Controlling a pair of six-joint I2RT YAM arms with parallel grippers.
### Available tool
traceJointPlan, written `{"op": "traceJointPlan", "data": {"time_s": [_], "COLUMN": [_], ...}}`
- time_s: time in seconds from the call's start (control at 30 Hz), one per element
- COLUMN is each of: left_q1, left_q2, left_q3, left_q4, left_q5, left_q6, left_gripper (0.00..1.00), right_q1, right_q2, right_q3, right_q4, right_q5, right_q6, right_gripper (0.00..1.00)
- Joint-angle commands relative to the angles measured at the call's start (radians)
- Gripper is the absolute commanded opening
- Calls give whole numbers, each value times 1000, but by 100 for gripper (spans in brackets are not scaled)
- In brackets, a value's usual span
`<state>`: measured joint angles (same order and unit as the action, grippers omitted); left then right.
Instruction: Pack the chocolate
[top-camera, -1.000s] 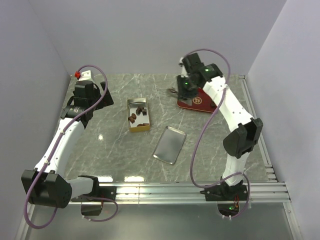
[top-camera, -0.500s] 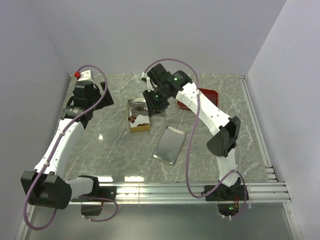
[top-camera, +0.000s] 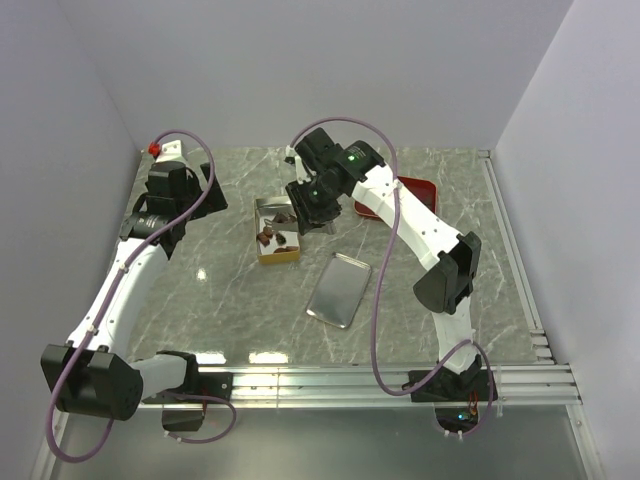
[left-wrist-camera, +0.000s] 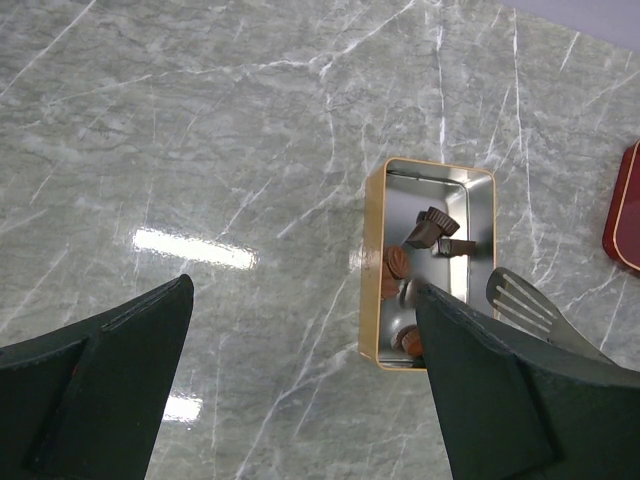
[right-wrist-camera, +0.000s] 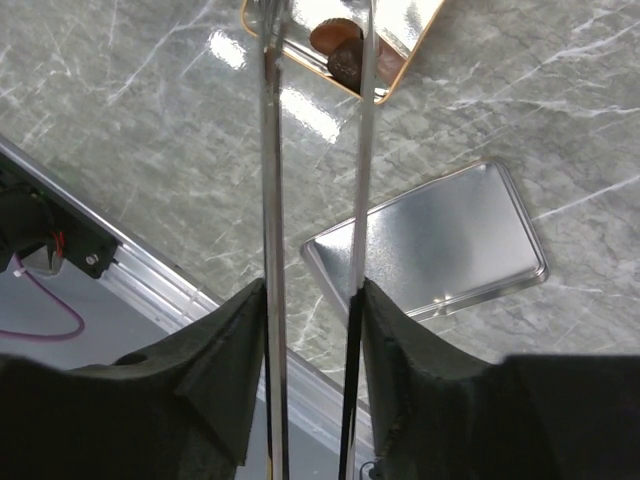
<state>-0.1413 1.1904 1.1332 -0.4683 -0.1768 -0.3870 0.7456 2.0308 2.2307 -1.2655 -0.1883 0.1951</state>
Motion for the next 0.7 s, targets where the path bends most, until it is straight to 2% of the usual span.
{"op": "traceJointPlan", "data": {"time_s": [0.0, 0.33, 0.47, 0.67], "left_q1": [-6, -6, -6, -6], "left_q2": [-32, -38, -32, -26], "left_q3": [-3, -3, 5, 11], "left_q4": [34, 30, 28, 30], "left_q5": [5, -4, -4, -7], "left_q6": [-6, -3, -3, 0], "left_gripper": [99, 99, 100, 99], "right_q1": [-5, -34, -107, -305], "right_q2": [-21, -34, -53, -124], "right_q3": [-6, 38, 38, -15], "right_q4": [-3, 37, 58, 55], "right_q5": [12, 56, 79, 159], "right_q6": [-8, 38, 64, 60], "right_gripper": [49, 47, 45, 44]}}
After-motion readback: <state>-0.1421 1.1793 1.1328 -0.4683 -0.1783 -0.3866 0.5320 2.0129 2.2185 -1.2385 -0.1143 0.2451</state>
